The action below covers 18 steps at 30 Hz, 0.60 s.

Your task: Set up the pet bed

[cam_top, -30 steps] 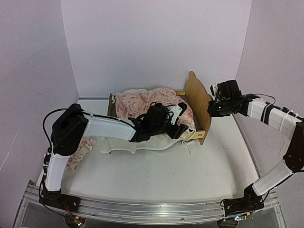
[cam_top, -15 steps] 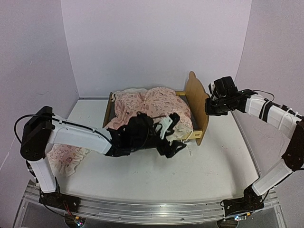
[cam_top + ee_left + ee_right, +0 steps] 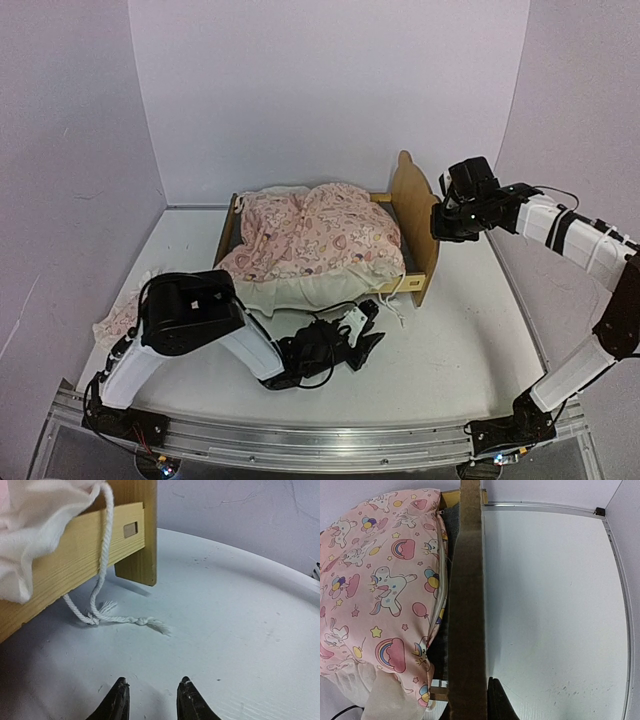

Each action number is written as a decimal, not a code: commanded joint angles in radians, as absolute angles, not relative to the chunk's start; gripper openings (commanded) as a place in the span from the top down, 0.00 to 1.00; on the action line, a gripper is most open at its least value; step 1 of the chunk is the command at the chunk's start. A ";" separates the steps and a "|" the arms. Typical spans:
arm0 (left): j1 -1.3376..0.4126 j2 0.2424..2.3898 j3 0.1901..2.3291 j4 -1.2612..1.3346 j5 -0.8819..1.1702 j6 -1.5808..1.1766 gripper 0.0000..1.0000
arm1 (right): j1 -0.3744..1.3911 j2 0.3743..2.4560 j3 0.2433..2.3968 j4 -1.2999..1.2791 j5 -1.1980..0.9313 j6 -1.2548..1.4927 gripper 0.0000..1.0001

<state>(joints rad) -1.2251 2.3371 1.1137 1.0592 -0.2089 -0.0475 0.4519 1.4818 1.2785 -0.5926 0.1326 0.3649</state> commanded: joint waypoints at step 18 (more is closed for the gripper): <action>-1.184 2.631 1.531 1.174 -0.632 -0.128 0.81 | 0.467 1.402 1.457 -0.341 -0.056 0.600 1.00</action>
